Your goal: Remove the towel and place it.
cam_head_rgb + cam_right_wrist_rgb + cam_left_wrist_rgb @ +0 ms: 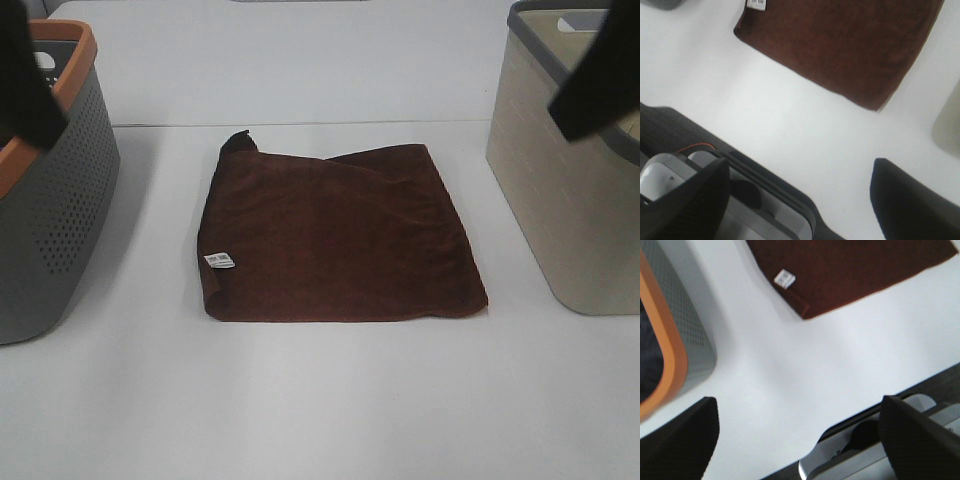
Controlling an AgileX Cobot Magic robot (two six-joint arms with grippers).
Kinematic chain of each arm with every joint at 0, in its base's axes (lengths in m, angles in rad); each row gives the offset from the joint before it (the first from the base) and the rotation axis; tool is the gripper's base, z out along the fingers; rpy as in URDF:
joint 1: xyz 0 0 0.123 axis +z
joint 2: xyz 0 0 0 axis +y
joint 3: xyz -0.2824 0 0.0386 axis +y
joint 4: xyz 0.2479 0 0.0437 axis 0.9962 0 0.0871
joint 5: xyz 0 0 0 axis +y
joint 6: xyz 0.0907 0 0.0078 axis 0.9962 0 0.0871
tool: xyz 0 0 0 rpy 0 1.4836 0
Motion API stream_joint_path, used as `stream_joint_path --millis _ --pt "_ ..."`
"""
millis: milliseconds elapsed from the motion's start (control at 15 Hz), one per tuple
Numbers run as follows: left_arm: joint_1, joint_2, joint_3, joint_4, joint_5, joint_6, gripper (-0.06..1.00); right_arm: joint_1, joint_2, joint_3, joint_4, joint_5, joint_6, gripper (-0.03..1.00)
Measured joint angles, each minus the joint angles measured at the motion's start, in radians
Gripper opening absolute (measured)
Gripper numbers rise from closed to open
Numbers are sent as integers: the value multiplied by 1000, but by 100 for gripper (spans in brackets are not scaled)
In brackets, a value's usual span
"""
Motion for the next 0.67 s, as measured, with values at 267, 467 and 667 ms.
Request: stream_joint_path --millis 267,467,667 --pt "0 -265 413 -1 -121 0 82 0 -282 366 -1 3 -37 74" --pt "0 -480 619 -2 -148 9 82 0 -508 581 -17 -24 -61 74" --pt "0 -732 734 -13 -166 102 82 0 -743 652 -34 -64 -63 74"
